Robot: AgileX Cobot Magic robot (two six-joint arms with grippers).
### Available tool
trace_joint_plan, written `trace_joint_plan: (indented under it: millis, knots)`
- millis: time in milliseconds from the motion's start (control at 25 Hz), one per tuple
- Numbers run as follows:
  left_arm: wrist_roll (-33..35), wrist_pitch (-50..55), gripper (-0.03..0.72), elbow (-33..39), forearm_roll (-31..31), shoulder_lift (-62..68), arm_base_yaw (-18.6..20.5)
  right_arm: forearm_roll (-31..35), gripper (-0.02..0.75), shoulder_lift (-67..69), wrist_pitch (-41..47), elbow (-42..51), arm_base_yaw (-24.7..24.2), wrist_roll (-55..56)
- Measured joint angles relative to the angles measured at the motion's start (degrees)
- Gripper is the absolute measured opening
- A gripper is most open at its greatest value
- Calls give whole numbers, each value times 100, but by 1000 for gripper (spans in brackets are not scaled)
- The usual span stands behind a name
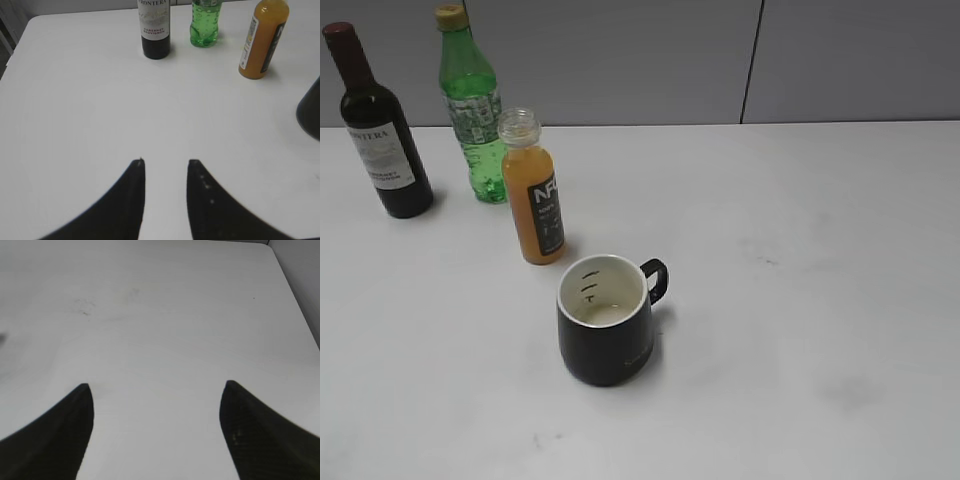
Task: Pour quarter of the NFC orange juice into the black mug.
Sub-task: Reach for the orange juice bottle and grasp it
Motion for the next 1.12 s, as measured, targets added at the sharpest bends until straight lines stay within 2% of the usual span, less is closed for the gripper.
trace_joint_plan:
  millis: [1120]
  knots:
    - [0,0,232,0,0,0,0,0,595,0,5,0,0,11]
